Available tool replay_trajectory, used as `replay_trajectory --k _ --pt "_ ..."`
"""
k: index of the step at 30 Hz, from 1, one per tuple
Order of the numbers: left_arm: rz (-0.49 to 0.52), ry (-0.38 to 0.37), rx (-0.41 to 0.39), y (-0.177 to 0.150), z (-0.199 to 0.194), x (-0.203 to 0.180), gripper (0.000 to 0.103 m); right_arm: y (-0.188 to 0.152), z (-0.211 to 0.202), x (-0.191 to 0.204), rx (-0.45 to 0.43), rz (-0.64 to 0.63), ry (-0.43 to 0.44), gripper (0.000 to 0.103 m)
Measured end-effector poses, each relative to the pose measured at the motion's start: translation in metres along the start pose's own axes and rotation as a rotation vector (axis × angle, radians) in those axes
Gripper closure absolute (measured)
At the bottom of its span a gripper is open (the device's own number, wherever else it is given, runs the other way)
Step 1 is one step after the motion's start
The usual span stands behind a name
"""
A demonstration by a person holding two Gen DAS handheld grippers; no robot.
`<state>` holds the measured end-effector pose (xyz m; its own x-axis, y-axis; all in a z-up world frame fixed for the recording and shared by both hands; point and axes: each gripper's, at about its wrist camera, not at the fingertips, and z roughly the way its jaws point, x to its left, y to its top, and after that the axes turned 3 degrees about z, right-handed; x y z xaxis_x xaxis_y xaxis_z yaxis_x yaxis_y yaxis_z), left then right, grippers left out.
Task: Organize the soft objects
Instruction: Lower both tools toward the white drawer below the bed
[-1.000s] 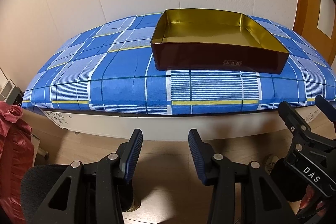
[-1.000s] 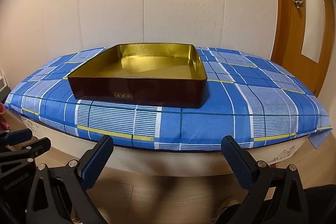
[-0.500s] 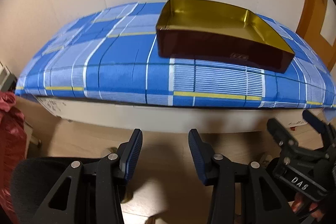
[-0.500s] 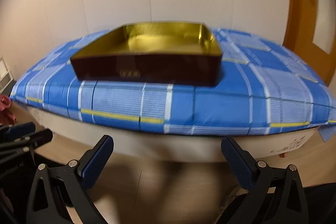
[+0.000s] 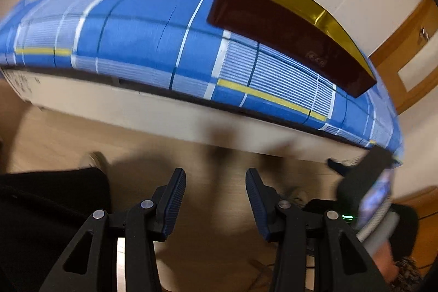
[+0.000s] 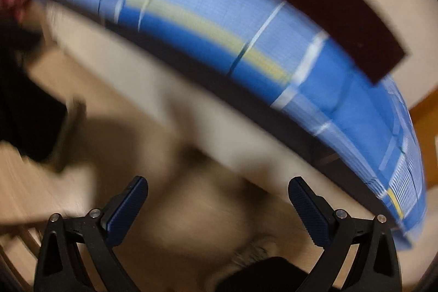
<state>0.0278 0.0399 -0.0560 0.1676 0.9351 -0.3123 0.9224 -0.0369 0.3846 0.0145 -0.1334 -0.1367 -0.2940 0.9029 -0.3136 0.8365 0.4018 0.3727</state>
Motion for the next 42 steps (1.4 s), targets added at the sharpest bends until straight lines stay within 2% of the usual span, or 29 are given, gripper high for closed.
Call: replay_trajectory --k 4,8,11,16,25,32,38,42 --pt "-0.058 -0.062 0.022 -0.003 0.006 0.010 0.057 -0.004 0.027 0.001 0.064 -0.112 -0.029 0.000" --pt "-0.057 -0.050 0.006 -0.007 0.010 0.012 0.057 -0.001 0.048 -0.008 0.074 -0.214 -0.121 0.000" --pt "-0.047 -0.075 0.032 -0.008 0.017 0.012 0.057 0.004 0.067 -0.009 0.086 -0.255 -0.140 0.000" --pt "-0.040 -0.062 0.069 -0.010 0.026 0.012 0.057 0.012 0.101 -0.007 0.115 -0.384 -0.218 0.000" --pt "-0.010 -0.032 0.114 -0.015 0.037 0.007 0.054 0.021 0.145 -0.001 0.179 -0.530 -0.233 0.000" --pt "-0.003 -0.004 0.145 -0.017 0.043 0.007 0.050 0.009 0.153 0.009 0.172 -0.641 -0.309 0.000" --pt "0.036 -0.015 0.147 -0.017 0.044 -0.001 0.042 0.004 0.145 0.012 0.163 -0.625 -0.309 0.000" --pt "0.056 0.002 0.151 -0.014 0.046 -0.005 0.040 0.000 0.133 0.017 0.160 -0.622 -0.303 0.000"
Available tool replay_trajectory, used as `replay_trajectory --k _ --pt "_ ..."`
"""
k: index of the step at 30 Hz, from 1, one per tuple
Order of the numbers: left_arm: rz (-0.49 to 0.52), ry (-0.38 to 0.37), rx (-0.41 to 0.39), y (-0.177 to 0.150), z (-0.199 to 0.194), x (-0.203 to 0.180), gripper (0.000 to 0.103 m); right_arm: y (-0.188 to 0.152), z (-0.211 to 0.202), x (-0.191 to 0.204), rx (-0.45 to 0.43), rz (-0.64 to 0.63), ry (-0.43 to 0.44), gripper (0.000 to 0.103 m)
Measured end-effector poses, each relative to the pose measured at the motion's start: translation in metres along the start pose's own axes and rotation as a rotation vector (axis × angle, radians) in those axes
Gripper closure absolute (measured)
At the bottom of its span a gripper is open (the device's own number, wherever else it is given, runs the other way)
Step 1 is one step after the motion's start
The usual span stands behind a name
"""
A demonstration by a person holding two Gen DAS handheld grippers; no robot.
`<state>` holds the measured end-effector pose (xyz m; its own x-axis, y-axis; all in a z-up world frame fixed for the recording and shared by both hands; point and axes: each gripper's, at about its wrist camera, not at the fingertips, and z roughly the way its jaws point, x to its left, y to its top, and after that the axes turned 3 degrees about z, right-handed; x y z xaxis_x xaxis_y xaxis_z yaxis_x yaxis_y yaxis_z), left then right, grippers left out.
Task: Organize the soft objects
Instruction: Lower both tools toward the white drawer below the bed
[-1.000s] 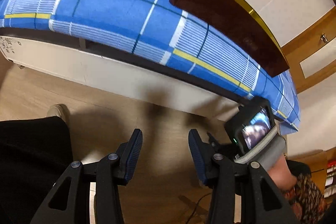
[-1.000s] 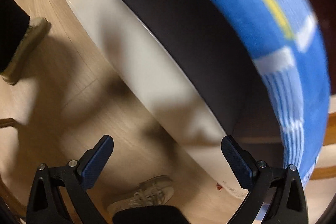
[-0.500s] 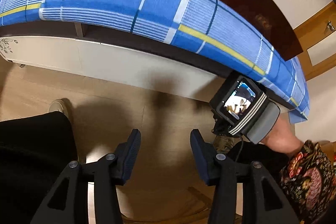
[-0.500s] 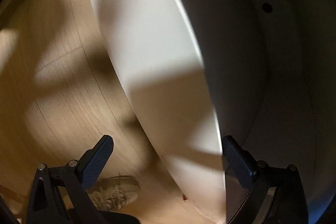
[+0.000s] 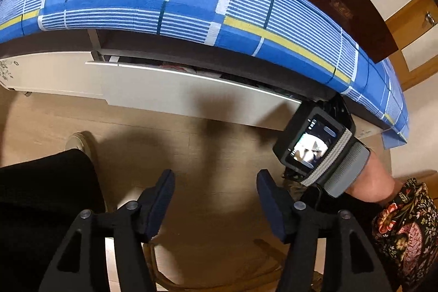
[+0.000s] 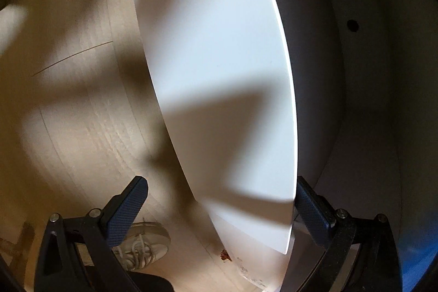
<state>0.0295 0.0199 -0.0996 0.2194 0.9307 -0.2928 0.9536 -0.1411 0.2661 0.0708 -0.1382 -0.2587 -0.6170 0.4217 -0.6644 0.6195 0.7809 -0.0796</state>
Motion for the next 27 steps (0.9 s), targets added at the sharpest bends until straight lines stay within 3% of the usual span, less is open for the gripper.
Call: replay_trajectory --k 4,10,14,18,22,27 --pt "0.016 0.049 0.008 0.006 -0.001 -0.001 0.040 -0.003 -0.011 0.000 -0.008 0.013 0.031 0.000" --pt "0.133 0.232 0.048 0.017 0.019 -0.007 0.039 -0.010 -0.023 0.010 -0.002 0.033 0.063 0.000" --pt "0.189 0.301 0.066 0.035 0.035 -0.010 0.033 -0.016 -0.038 0.016 0.002 0.027 0.073 0.000" --pt "0.372 0.333 0.155 0.043 0.064 -0.025 0.018 -0.021 -0.051 0.017 0.003 0.033 0.096 0.000" --pt "0.577 0.392 0.230 0.043 0.095 -0.038 0.018 -0.023 -0.060 0.022 0.003 0.024 0.113 0.000" --pt "0.684 0.475 0.290 0.050 0.124 -0.031 0.018 -0.027 -0.072 0.017 0.000 0.031 0.149 0.000"
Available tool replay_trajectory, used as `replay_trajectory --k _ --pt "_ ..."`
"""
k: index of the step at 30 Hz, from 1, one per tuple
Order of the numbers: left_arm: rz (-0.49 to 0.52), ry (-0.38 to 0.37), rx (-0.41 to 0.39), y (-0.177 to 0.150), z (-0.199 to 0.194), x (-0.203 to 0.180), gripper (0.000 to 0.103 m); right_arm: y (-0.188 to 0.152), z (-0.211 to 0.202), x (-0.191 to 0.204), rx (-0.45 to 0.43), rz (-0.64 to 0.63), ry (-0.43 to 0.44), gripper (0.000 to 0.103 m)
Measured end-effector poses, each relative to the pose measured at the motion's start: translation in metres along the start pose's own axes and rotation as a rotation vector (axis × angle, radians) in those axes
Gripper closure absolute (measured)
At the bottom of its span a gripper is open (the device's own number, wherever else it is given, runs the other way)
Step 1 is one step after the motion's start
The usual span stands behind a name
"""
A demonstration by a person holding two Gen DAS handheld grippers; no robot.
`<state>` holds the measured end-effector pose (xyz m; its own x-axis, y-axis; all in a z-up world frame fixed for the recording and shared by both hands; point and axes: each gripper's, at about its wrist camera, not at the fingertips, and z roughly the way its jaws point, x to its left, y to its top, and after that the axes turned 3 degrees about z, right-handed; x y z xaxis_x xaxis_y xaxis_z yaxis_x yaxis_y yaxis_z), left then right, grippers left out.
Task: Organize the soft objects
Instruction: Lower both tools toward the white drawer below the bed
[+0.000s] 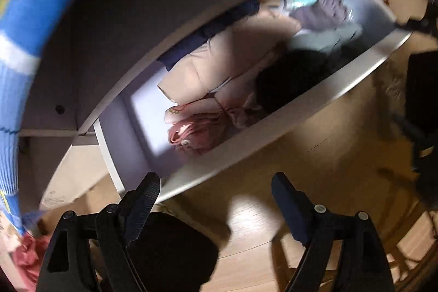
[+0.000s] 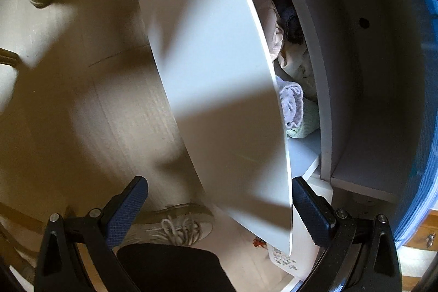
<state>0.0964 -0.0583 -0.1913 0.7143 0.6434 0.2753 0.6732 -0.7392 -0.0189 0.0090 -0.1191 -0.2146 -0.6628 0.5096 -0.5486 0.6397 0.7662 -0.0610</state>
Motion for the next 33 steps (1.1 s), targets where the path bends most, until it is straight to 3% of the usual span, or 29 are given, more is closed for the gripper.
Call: replay_trajectory --k 4,7,12,15,22,27,32,33 --pt "0.056 0.031 0.014 0.001 0.009 -0.003 0.017 0.001 -0.004 0.004 0.000 0.028 0.041 0.000" --pt "0.098 0.022 0.022 0.001 0.014 -0.010 0.010 -0.004 0.002 0.010 0.004 0.051 0.078 0.000" --pt "0.233 0.068 0.052 -0.010 0.016 -0.030 0.001 -0.007 -0.013 0.012 0.024 0.071 0.144 0.000" --pt "0.302 0.100 0.064 -0.014 0.018 -0.039 0.001 -0.009 -0.023 0.015 0.031 0.083 0.190 0.000" --pt "0.294 0.057 0.053 -0.013 0.011 -0.033 0.001 -0.003 -0.048 0.005 0.011 0.097 0.292 0.000" --pt "0.193 -0.019 0.037 -0.003 0.006 -0.014 0.001 0.007 -0.079 -0.035 -0.108 0.288 0.356 0.000" --pt "0.251 0.011 0.039 0.000 0.000 -0.021 0.001 0.004 -0.073 -0.065 -0.111 0.467 0.390 0.000" --pt "0.262 0.014 0.035 -0.006 -0.015 -0.030 0.001 0.002 -0.067 -0.072 -0.092 0.521 0.403 0.000"
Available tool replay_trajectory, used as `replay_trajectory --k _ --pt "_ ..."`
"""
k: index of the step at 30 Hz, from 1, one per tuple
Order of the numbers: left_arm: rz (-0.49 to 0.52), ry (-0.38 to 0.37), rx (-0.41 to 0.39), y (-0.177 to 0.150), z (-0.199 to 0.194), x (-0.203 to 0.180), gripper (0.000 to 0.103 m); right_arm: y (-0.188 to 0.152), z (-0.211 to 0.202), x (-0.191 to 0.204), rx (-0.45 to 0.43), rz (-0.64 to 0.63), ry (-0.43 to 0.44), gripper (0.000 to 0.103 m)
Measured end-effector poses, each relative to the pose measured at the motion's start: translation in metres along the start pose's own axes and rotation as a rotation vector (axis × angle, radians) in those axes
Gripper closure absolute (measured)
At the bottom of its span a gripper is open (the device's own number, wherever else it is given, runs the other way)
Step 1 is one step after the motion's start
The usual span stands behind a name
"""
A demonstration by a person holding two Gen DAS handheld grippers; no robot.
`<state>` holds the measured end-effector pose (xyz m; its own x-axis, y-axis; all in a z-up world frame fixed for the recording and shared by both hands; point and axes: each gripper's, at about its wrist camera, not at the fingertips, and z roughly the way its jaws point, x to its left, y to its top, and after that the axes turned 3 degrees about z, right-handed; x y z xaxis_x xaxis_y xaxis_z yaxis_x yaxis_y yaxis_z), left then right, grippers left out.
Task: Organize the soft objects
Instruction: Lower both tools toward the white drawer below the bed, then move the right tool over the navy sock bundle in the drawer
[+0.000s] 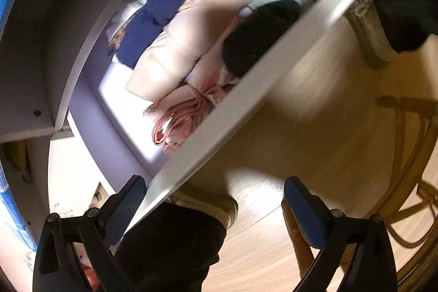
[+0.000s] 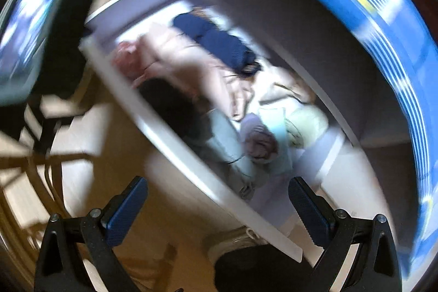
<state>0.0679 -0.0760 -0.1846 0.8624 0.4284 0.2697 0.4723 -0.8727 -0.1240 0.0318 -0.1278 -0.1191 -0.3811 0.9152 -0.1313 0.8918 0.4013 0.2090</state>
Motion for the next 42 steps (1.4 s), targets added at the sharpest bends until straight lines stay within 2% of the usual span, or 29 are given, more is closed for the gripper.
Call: replay_trajectory --k 5,7,8,12,17,20,23,26,31,38,42 --pt "0.028 0.006 0.000 -0.001 -0.014 -0.011 0.001 -0.001 0.021 -0.041 0.048 0.272 0.053 0.000" --pt "-0.006 -0.038 -0.016 0.001 -0.019 -0.004 0.001 -0.002 0.032 -0.054 0.066 0.384 0.086 0.000" --pt "-0.043 -0.075 -0.033 0.000 -0.019 0.002 0.001 0.000 0.042 -0.061 0.081 0.424 0.094 0.000" --pt "-0.347 -0.324 -0.114 0.005 -0.031 0.051 0.008 -0.001 0.064 -0.067 0.153 0.500 0.093 0.000" --pt "-0.592 -0.452 -0.151 0.002 -0.025 0.090 0.007 -0.001 0.078 -0.066 0.167 0.542 0.136 0.000" --pt "-0.683 -0.451 -0.126 0.000 -0.012 0.102 0.007 -0.003 0.087 -0.068 0.177 0.582 0.161 0.000" --pt "-0.724 -0.392 -0.056 -0.003 0.007 0.106 0.007 -0.013 0.096 -0.076 0.201 0.647 0.209 0.000" --pt "-0.786 -0.418 -0.019 -0.008 0.017 0.109 0.008 -0.016 0.098 -0.076 0.203 0.635 0.202 0.000" --pt "-0.768 -0.418 0.027 -0.007 0.016 0.107 0.007 -0.019 0.105 -0.075 0.266 0.634 0.226 0.000" --pt "-0.747 -0.465 0.112 -0.011 0.018 0.099 0.007 -0.033 0.121 -0.072 0.388 0.634 0.269 0.001" --pt "-0.733 -0.490 0.151 -0.014 0.019 0.090 0.007 -0.038 0.127 -0.064 0.438 0.577 0.246 0.001"
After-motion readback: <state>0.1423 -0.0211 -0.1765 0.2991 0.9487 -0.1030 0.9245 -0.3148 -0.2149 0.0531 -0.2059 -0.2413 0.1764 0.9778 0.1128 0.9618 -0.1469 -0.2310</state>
